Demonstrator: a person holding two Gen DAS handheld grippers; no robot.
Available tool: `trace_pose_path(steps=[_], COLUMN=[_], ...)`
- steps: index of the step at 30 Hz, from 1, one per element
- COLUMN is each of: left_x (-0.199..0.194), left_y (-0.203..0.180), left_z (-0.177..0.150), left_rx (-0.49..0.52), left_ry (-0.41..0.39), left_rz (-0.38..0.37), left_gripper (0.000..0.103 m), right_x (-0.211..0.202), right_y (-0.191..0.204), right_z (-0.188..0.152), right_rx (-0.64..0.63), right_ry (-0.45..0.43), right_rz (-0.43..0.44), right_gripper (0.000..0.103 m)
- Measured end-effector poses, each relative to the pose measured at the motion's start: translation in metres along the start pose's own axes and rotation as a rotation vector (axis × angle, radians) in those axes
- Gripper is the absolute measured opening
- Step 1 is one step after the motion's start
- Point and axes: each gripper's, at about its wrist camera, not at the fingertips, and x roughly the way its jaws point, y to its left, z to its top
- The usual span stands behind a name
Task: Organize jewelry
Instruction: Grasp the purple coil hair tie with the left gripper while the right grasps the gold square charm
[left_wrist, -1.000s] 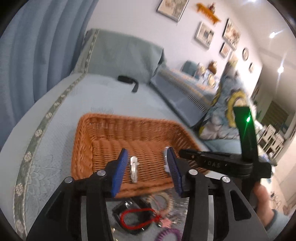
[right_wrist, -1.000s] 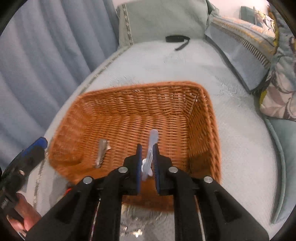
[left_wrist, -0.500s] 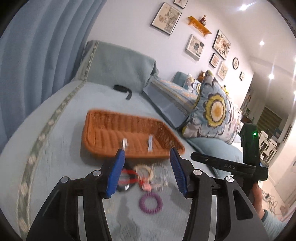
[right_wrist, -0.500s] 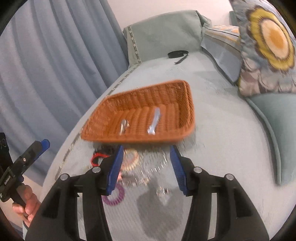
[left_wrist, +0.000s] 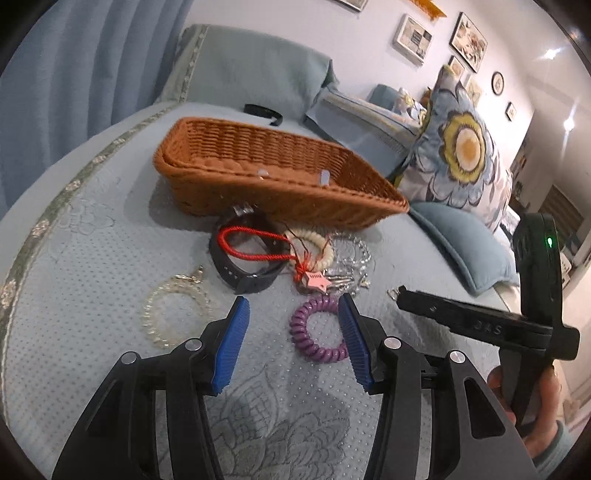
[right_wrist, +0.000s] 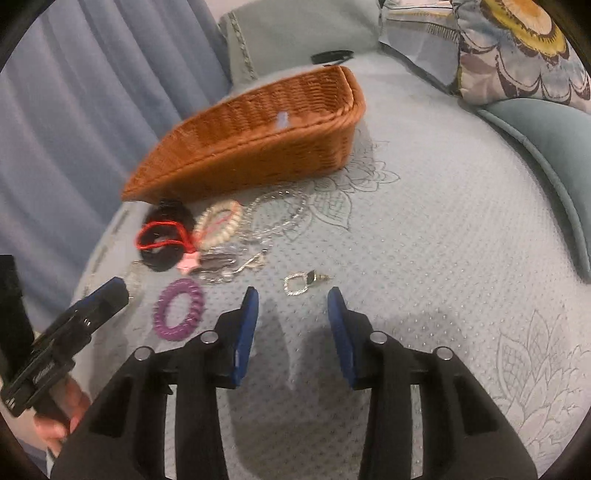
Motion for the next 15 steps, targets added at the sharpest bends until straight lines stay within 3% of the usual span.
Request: trace_pose_path(steps=[10, 15], left_x=[0.015, 0.019], left_y=[-0.005, -0.005], left_z=[-0.012, -0.014], left_rx=[0.029, 0.034], left_ry=[0.052, 0.070], left_rz=[-0.014, -0.017], left_gripper=[0.042, 0.042], right_x=[0.010, 0.016], right_y=[0.008, 0.009], right_z=[0.006, 0.012], right_rx=[-0.022, -0.020], right_ry=[-0.021, -0.023], right_rz=[-0.060, -0.078], right_gripper=[0.034, 0.026])
